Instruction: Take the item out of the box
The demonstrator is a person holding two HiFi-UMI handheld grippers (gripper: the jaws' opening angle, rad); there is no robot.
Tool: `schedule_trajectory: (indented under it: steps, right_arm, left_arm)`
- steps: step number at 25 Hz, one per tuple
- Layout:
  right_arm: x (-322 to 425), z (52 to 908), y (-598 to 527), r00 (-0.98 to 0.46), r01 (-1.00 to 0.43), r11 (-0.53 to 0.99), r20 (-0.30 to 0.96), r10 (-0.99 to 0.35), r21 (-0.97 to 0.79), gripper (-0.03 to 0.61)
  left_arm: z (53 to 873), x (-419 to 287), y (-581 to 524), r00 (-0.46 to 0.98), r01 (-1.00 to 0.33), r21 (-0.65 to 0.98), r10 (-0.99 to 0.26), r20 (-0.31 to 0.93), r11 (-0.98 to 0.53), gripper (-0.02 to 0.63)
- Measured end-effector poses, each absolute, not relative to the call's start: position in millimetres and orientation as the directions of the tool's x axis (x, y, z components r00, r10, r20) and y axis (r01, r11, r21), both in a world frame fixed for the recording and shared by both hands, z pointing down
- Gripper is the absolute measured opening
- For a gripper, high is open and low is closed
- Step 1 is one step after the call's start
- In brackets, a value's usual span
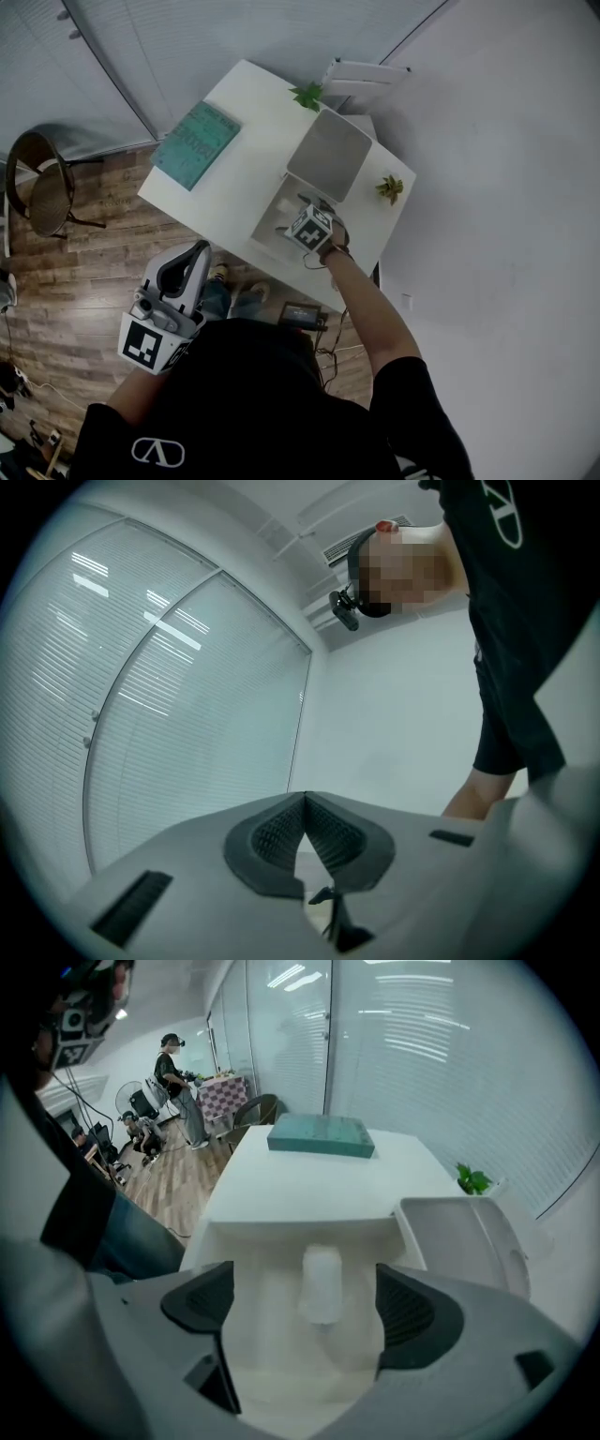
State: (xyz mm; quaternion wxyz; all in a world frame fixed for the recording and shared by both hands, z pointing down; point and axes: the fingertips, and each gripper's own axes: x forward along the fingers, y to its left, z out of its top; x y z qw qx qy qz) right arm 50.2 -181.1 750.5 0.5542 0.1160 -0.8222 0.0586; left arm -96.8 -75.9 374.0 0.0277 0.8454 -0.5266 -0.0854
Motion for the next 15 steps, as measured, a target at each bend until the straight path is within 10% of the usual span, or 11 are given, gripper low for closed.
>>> schedule_trajectory:
  steps: [15]
  right_arm:
    - [58.4, 805.1, -192.4, -0.164, -0.204, 0.977, 0.986, 0.033, -0.067, 0.281]
  left_arm:
    - [408.9, -99.0, -55.0, 0.413, -0.900, 0.149, -0.911, -0.016, -0.410, 0.005]
